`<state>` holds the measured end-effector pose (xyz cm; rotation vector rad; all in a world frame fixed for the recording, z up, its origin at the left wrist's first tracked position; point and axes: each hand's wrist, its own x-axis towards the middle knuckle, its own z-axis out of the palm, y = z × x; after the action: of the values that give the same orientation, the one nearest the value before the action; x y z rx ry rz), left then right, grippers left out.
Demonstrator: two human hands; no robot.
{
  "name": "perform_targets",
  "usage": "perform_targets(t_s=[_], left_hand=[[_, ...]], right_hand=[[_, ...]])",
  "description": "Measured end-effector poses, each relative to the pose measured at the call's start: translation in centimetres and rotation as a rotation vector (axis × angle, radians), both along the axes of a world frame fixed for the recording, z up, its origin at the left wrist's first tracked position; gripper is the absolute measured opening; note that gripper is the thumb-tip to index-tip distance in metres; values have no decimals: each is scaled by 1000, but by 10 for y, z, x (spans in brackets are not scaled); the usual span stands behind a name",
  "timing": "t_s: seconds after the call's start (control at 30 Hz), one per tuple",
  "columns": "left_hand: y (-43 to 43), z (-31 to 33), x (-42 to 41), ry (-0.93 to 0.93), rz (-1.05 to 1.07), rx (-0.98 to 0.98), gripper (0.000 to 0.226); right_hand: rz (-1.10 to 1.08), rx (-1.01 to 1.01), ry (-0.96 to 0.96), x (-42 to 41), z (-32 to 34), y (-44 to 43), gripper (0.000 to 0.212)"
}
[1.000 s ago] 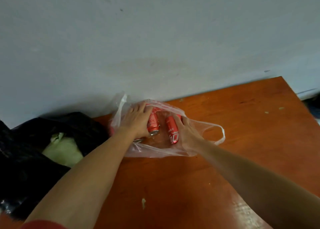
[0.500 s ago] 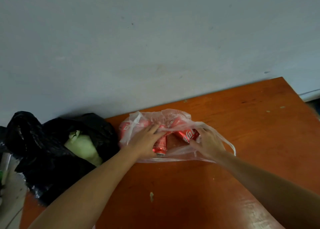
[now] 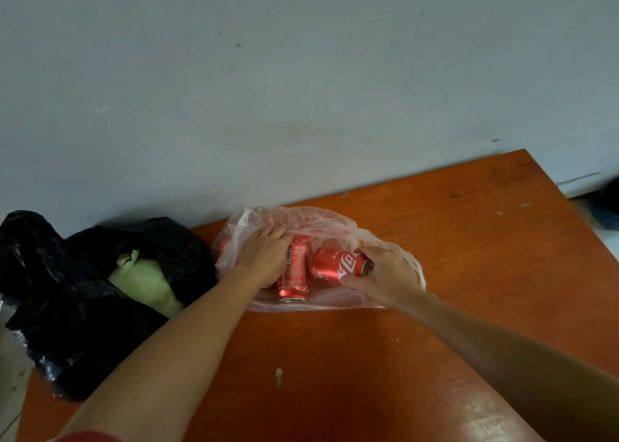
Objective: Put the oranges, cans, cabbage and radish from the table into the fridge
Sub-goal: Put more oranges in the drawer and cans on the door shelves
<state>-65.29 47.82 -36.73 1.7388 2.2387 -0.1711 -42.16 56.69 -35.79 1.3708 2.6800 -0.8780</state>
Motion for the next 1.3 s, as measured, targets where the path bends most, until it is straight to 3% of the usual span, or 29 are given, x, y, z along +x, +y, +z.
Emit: perform_targets(t_s=[0.13,0.33,0.43,0.5,0.53,0.67,0.77,0.83,0.93,1.03,1.17,1.3], left_hand=[[12,-5,-4,43,-12,-23,55],[-8,-6,4,60,21,-20,53],[-25,1,18,110,-29,211,44],[-35,-1,28,124,-72,363,34],[-37,2,34,103,-50,336,36],[-23,-4,58,-59,213,13,81],[-16,-16,70,65,220,-110,105],[-21,-28,70,141,209,-116,105],[-25,-36,67,107,240,-23,95],[-22,-26,69,-27,272,20,92],[-23,1,68,-366,241,9,89],[-19,27,64,-129,85,87,78]], right_hand=[[-294,-165,227,-5,8,15,56],[-458,-368,283,-27,-10,34,39],[-543,-452,303,-31,-21,39,38],[-522,-442,284,-31,-28,42,45],[-508,-441,274,-31,-30,44,51],[-432,-396,190,-29,-31,48,61],[-347,-322,142,-28,-28,45,69],[-309,-324,145,-26,-28,44,68],[-267,-379,136,-25,-29,43,71],[-246,-305,58,-22,-25,41,69],[-235,-156,-58,-14,-9,36,63],[-269,-128,-5,2,13,28,65]])
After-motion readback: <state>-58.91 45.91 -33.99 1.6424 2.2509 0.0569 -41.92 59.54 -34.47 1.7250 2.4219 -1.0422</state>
